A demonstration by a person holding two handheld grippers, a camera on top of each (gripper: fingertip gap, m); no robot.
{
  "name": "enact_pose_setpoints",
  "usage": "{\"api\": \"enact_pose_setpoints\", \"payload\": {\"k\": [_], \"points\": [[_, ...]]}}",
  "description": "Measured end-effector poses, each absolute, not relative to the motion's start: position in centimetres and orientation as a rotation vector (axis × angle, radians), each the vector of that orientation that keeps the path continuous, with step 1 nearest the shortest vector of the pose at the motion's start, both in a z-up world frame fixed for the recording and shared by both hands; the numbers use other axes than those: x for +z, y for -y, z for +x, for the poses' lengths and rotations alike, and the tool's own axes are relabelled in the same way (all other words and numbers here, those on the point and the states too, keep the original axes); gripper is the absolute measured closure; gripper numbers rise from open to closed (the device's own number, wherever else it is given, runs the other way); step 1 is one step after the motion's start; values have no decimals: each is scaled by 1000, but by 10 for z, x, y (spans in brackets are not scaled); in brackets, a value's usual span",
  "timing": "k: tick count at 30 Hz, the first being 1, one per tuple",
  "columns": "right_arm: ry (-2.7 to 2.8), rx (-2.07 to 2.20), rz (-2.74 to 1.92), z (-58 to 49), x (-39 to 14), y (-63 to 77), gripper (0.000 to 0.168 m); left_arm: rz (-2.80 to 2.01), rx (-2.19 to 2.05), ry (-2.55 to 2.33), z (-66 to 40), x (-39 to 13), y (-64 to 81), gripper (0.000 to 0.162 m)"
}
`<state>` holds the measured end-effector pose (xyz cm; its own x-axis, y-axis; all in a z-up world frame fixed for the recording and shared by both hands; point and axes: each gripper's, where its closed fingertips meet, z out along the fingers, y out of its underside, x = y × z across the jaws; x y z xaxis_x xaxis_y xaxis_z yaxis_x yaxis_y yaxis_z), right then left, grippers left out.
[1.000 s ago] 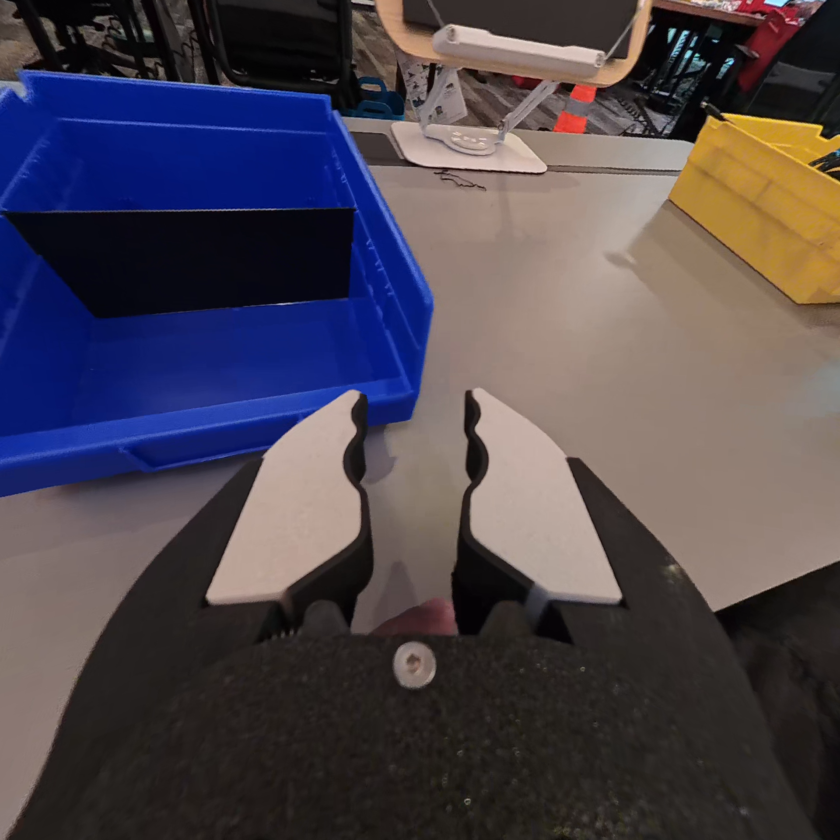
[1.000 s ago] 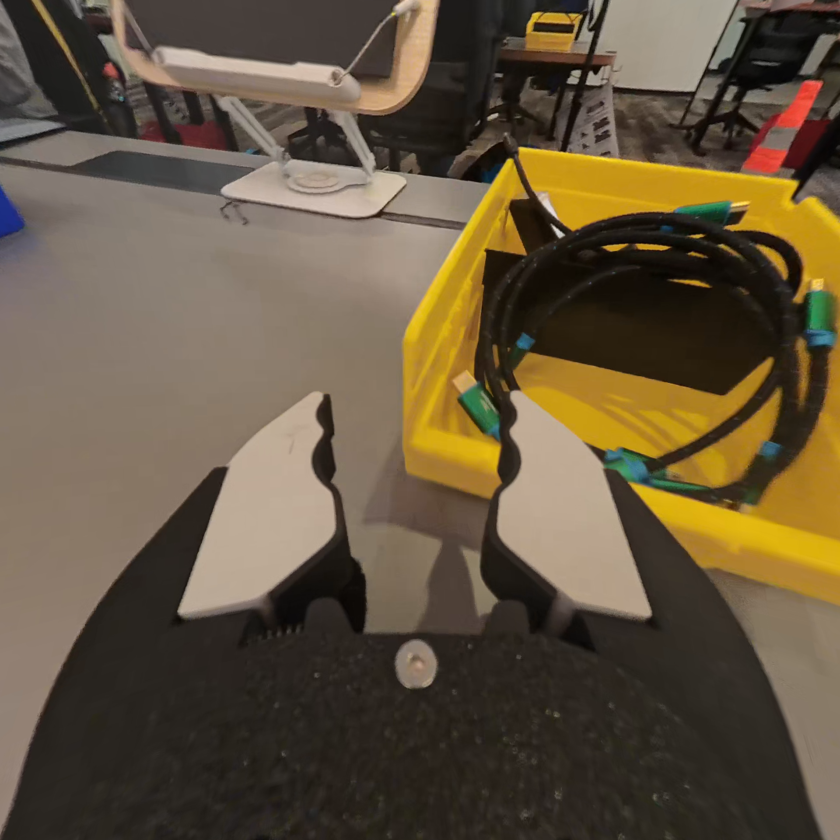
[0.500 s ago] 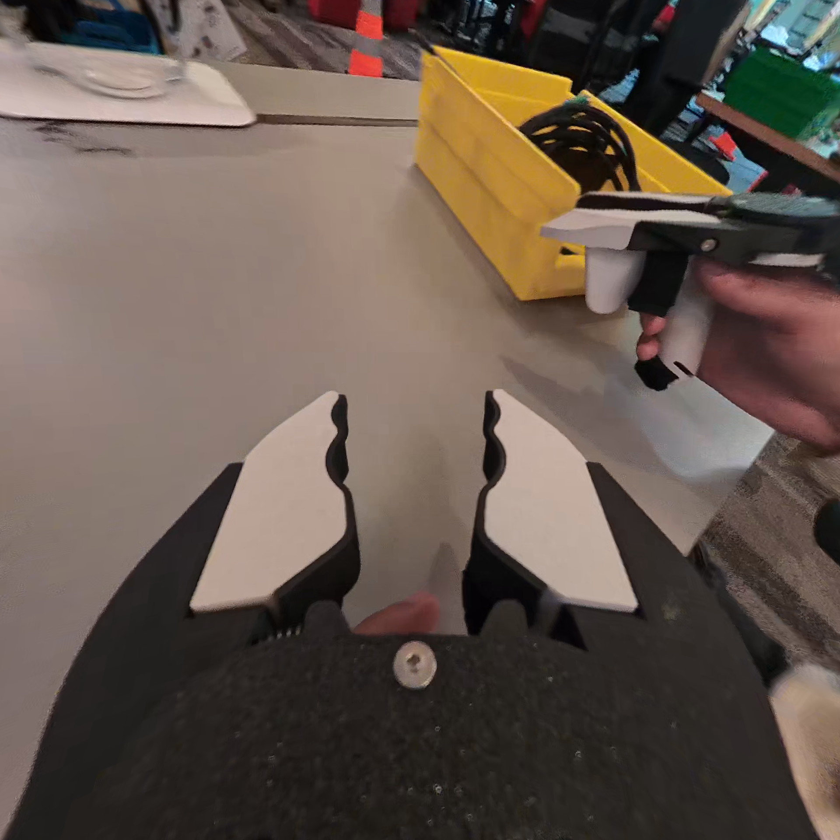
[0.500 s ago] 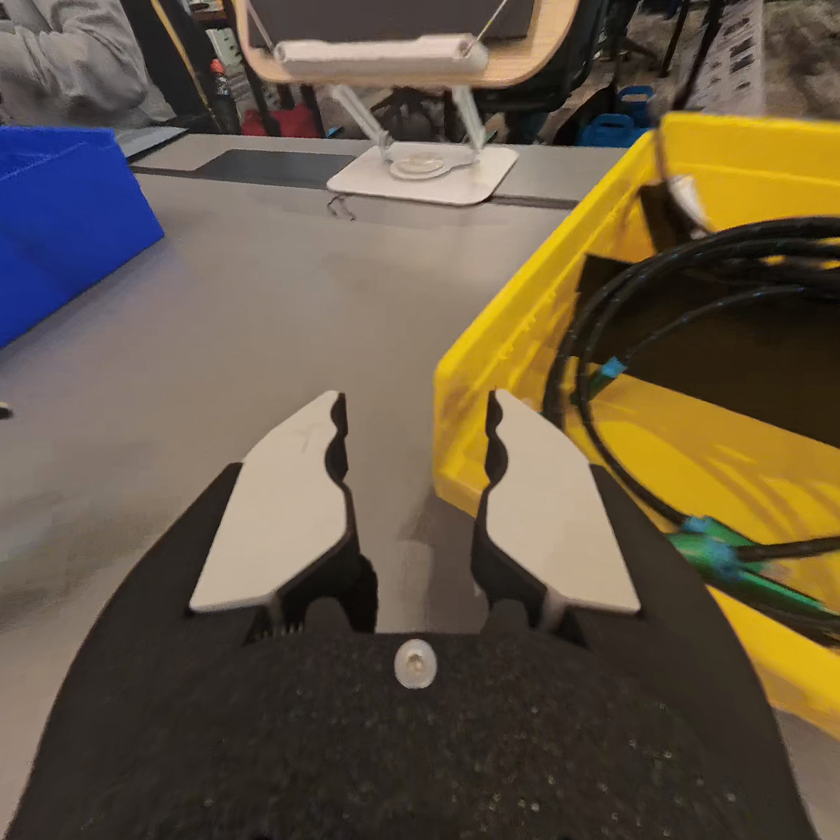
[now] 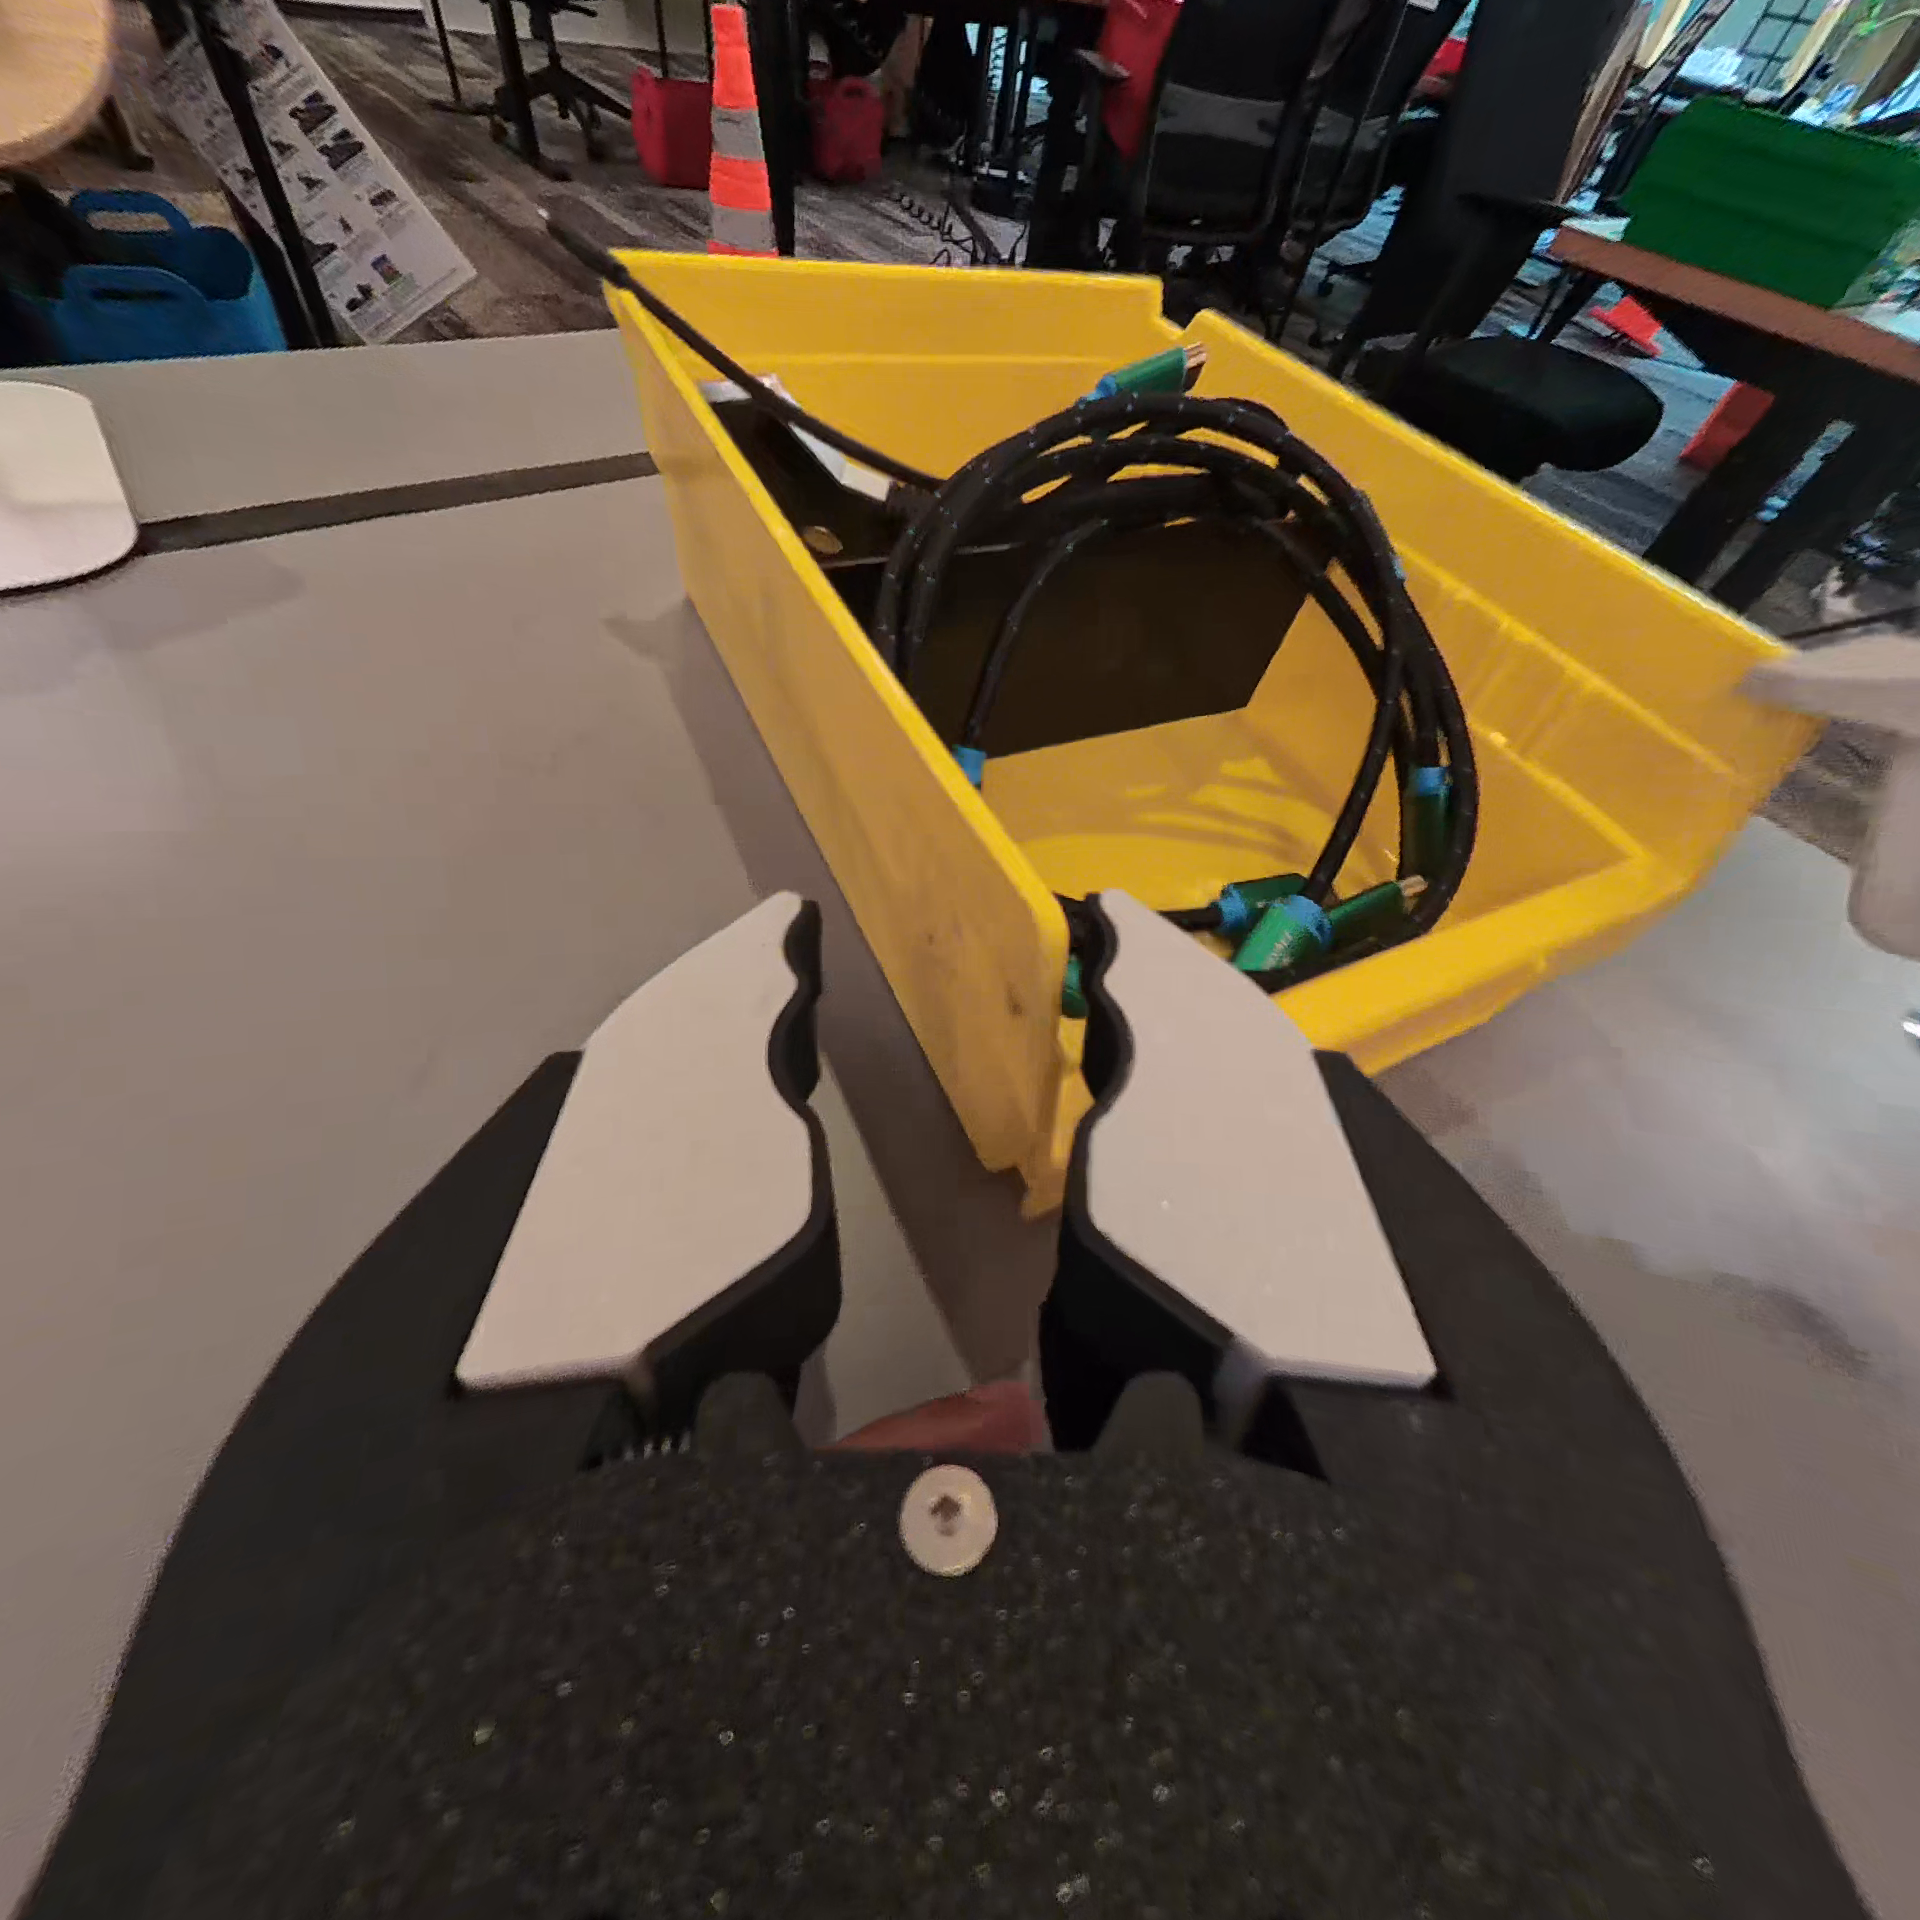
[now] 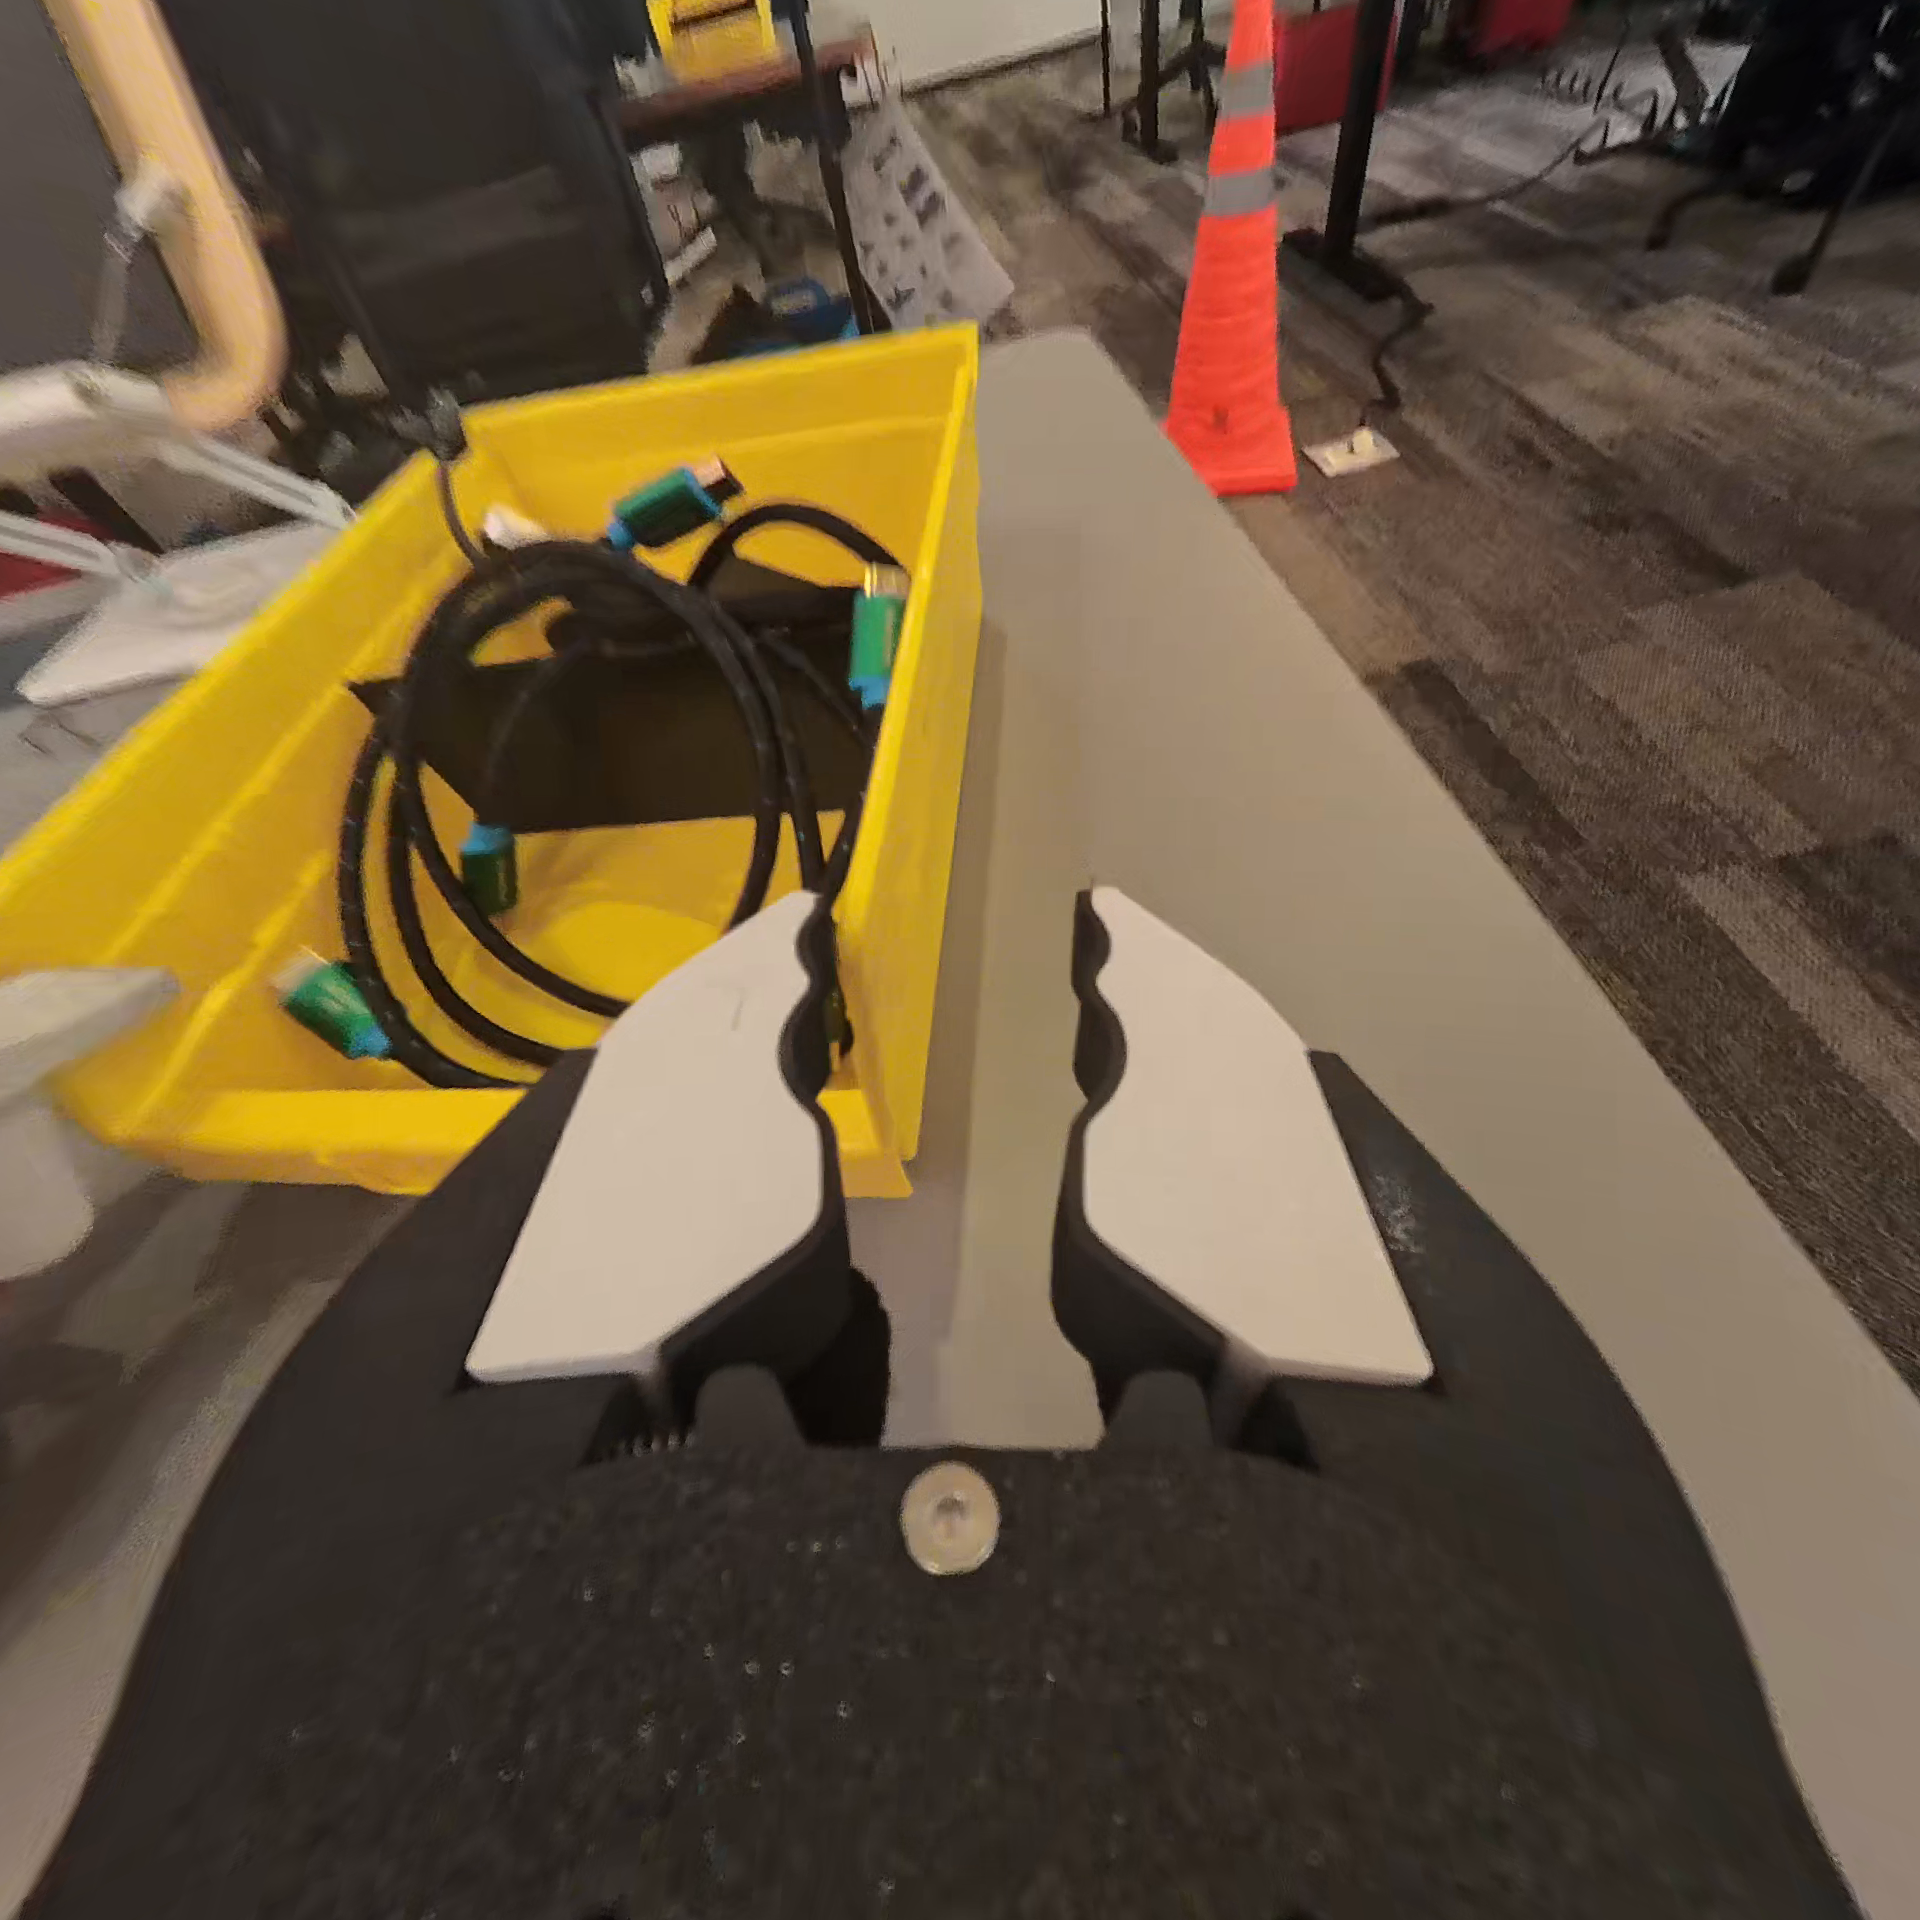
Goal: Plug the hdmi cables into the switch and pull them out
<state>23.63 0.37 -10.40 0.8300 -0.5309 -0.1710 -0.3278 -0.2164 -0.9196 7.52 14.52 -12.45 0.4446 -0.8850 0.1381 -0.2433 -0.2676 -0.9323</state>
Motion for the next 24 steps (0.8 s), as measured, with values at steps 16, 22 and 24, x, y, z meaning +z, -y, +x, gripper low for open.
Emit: {"api": "enact_pose_setpoints", "payload": {"k": [16,22,24], "points": [[-710,-310,-1915,186,-106,-65,165,-1852,-644,-711,29,-97,-190,156],[-564,-245,-1845,90,-69,-135,165,-1810,-459,-583,-86,-59,-243,158],[-519,-201,-1856,50,-65,-162,165,-1827,-390,-552,-133,-56,-260,158]]}}
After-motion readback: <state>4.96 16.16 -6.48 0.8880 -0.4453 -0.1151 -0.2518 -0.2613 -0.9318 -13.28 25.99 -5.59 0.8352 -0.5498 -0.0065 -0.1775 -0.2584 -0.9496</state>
